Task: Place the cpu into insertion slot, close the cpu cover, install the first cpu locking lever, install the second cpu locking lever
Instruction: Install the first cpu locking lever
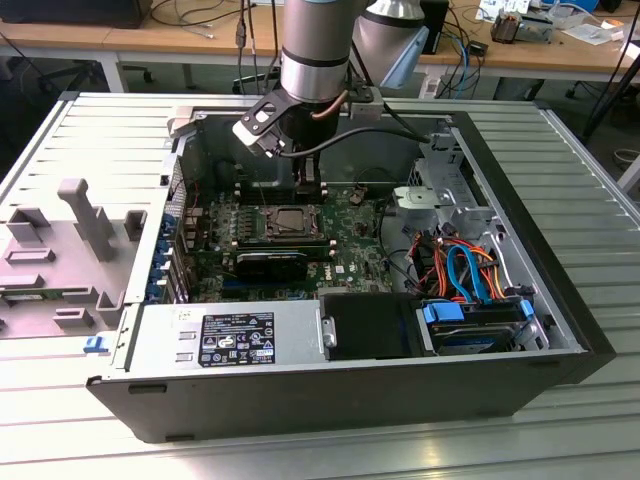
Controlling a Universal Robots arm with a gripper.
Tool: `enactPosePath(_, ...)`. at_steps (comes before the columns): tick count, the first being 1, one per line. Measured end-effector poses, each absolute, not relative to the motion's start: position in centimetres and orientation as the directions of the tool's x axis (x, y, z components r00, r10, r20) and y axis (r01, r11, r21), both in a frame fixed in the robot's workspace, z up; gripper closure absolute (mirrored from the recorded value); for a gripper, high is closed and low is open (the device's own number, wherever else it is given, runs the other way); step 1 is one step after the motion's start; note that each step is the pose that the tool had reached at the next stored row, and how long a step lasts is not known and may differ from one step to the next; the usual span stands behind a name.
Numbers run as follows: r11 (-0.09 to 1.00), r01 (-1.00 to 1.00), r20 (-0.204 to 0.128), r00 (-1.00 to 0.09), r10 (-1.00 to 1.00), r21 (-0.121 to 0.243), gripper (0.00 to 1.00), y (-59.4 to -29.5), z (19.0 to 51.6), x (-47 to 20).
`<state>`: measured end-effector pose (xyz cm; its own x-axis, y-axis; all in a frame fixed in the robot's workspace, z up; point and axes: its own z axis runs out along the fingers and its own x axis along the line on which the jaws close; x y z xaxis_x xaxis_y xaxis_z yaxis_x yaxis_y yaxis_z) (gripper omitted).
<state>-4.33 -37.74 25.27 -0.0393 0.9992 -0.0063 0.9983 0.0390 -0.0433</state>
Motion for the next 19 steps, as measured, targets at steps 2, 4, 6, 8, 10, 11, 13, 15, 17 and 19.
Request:
enactPosePath(2, 0.04, 0.998, -0.006, -0.041, 0.999, -0.043, 0.89, -37.74, 25.27, -4.33)
enactPosePath(4, 0.052, 0.998, -0.006, -0.052, 0.999, -0.043, 0.89, -37.74, 25.28, -4.33)
enactPosePath(6, 0.091, 0.995, -0.006, -0.092, 0.996, -0.043, 0.89, -37.74, 25.28, -4.33)
enactPosePath(8, 0.106, 0.993, -0.006, -0.107, 0.994, -0.043, 0.89, -37.74, 25.27, -4.33)
enactPosePath(10, 0.131, 0.99, -0.006, -0.131, 0.991, -0.043, 0.89, -37.74, 25.27, -4.33)
enactPosePath(11, 0.139, 0.989, -0.006, -0.139, 0.99, -0.043, 0.89, -37.74, 25.27, -4.33)
enactPosePath(13, 0.153, 0.987, -0.006, -0.153, 0.988, -0.043, 0.89, -37.74, 25.27, -4.33)
enactPosePath(15, 0.173, 0.984, -0.006, -0.173, 0.985, -0.043, 0.89, -37.74, 25.27, -4.33)
enactPosePath(17, 0.189, 0.981, -0.006, -0.189, 0.982, -0.043, 0.89, -37.74, 25.27, -4.33)
enactPosePath(19, 0.201, 0.979, -0.006, -0.201, 0.98, -0.043, 0.89, -37.74, 25.27, -4.33)
